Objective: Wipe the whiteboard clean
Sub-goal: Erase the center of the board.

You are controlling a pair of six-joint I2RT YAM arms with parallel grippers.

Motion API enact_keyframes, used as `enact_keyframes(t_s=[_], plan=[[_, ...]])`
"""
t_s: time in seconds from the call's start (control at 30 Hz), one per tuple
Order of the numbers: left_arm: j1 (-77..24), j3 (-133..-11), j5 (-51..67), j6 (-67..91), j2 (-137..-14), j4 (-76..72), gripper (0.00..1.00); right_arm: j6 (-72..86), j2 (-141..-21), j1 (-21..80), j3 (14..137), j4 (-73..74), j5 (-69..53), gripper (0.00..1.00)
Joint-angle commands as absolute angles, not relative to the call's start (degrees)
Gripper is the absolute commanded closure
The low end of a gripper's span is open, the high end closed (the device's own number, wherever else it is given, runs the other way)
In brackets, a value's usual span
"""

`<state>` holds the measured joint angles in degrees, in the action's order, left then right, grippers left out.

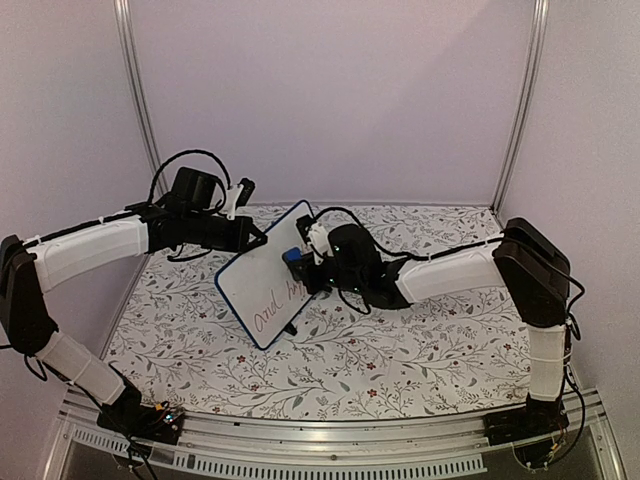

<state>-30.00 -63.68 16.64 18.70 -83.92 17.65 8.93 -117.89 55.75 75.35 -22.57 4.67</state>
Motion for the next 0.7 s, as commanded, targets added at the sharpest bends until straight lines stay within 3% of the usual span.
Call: enact_keyframes(t_s=[0.0,0.67], plan=[[-31.1,-62.4,18.4,18.8,-85.1,17.1,1.00,8.3,-120.8,57.6,73.0,-20.4,4.4,0.83],[-31.3,-62.1,18.5,18.8,-85.1,17.0,1.00,9.1,-119.6,57.2,71.6,-21.8,5.7,0.83]])
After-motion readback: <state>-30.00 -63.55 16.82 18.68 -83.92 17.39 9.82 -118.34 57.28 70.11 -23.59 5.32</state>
